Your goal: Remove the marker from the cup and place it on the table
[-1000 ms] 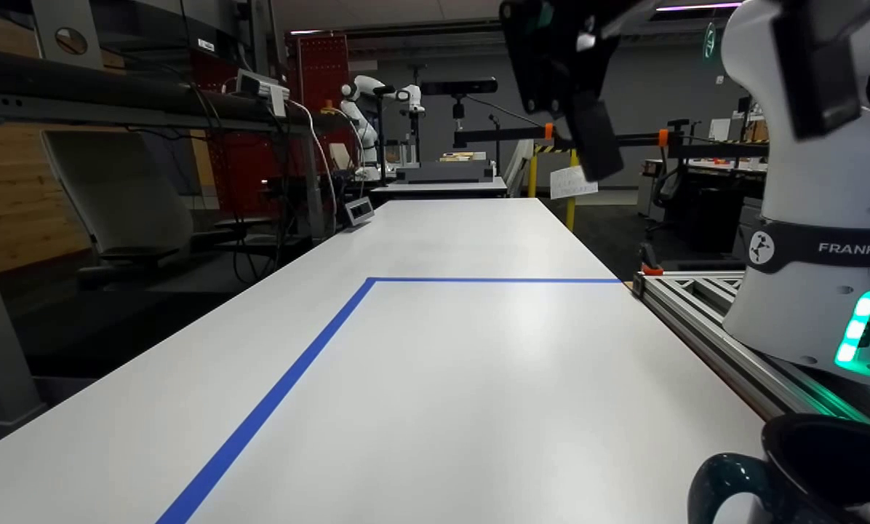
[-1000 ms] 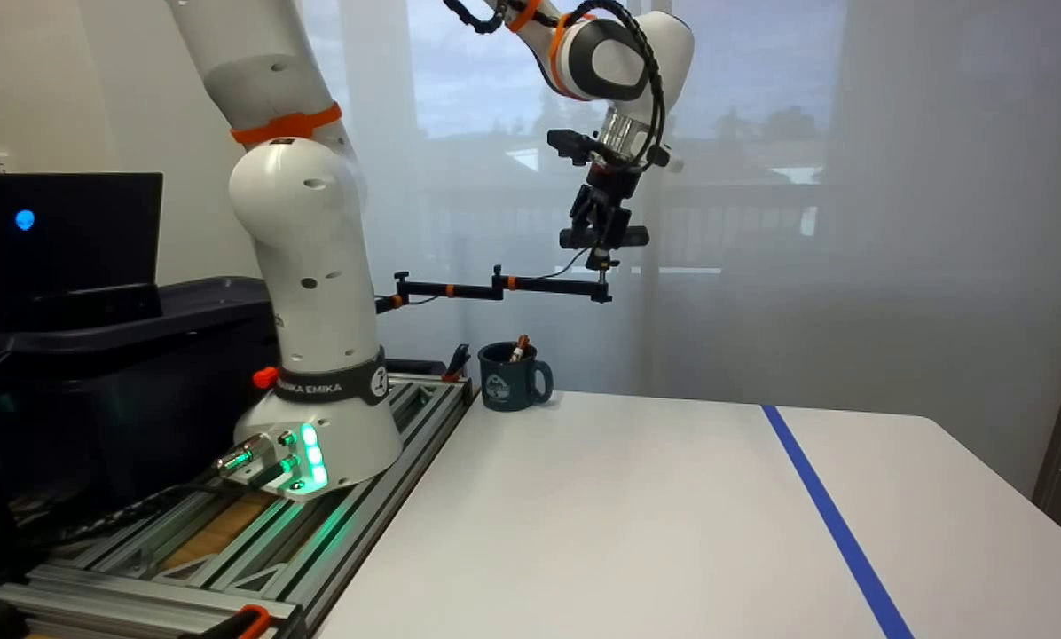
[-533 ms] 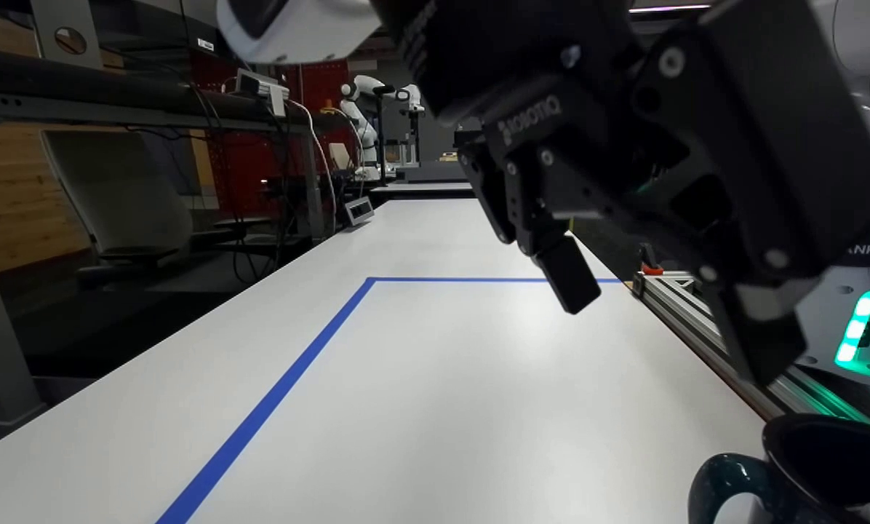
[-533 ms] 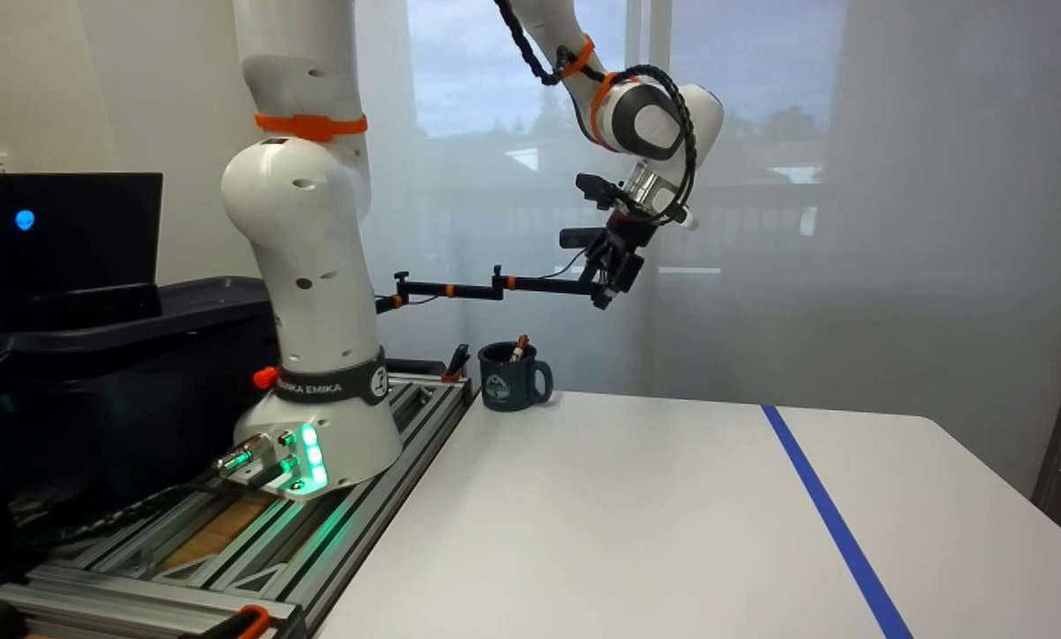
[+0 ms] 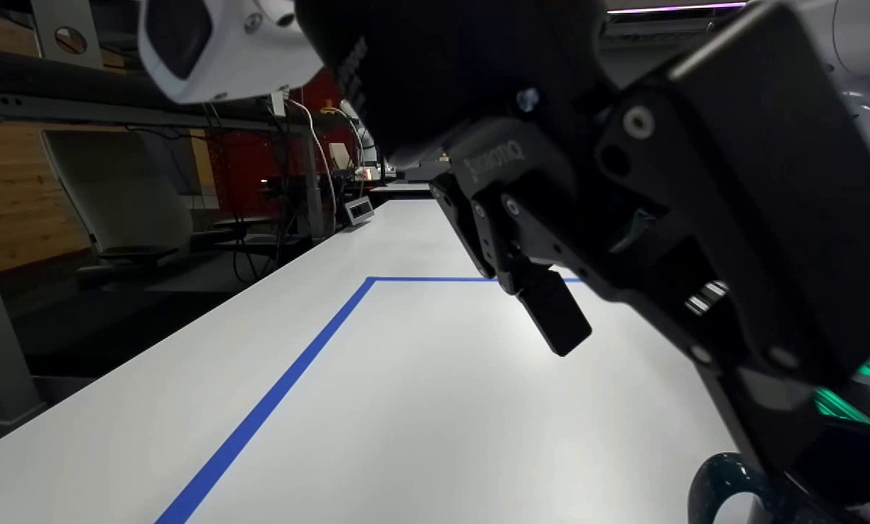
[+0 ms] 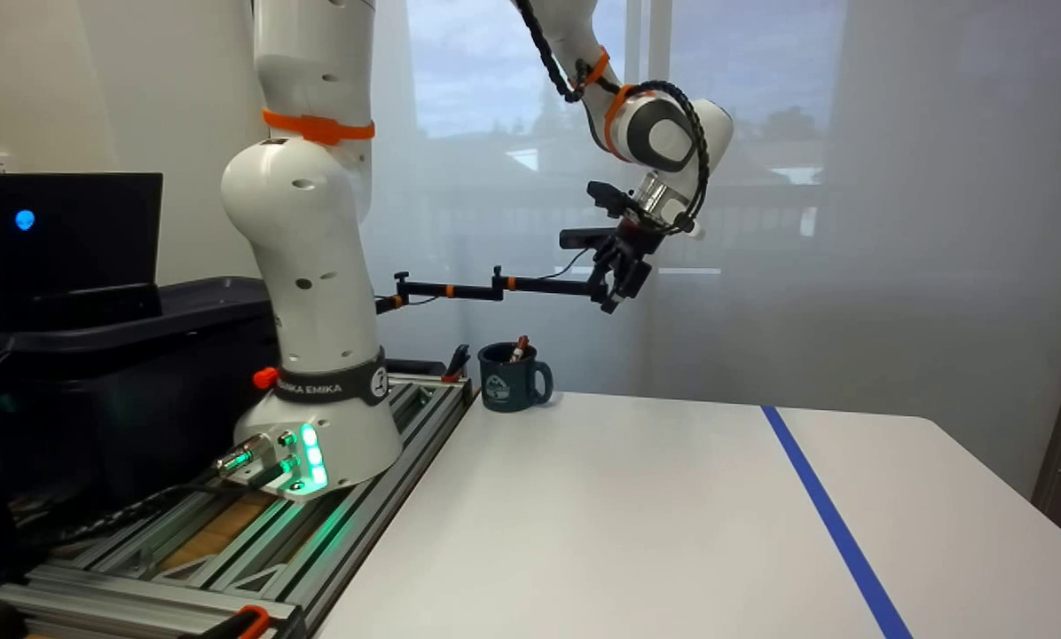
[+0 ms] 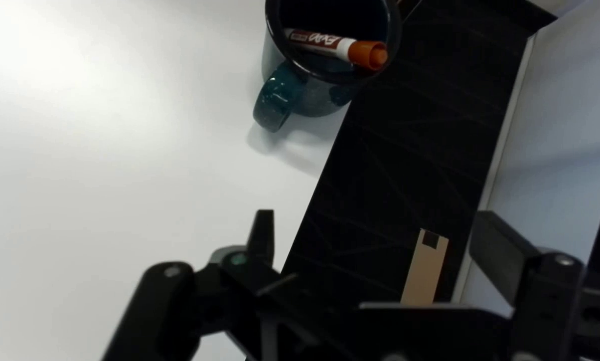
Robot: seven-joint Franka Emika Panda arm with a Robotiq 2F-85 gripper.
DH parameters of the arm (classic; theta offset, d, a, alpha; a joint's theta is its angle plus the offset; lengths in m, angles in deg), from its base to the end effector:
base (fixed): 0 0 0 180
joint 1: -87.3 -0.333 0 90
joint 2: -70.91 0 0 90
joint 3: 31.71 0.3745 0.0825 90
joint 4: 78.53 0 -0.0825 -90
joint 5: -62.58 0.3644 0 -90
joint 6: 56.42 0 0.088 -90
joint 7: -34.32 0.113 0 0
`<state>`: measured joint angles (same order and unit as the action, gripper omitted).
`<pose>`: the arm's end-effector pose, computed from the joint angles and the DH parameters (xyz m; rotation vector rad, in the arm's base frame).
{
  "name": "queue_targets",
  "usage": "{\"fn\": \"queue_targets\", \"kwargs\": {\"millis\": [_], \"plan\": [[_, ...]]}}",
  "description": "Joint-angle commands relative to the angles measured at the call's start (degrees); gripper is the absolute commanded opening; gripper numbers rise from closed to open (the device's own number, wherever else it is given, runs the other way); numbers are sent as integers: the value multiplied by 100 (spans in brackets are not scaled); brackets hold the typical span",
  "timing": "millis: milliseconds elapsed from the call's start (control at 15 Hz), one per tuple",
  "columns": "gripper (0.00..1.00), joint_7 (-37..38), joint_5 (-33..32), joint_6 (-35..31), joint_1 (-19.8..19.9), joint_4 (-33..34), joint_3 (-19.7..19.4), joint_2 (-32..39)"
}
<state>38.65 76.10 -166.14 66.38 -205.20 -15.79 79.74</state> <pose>0.3787 0.3031 0.3533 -2.9025 -0.6541 0.7621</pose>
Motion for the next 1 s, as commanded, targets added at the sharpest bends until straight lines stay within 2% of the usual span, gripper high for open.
{"fn": "queue_targets", "kwargs": {"millis": [0,933], "plan": [[100,12,308,284,107,87,119,-29],[100,343,552,96,-9,-488,324,-23]]}}
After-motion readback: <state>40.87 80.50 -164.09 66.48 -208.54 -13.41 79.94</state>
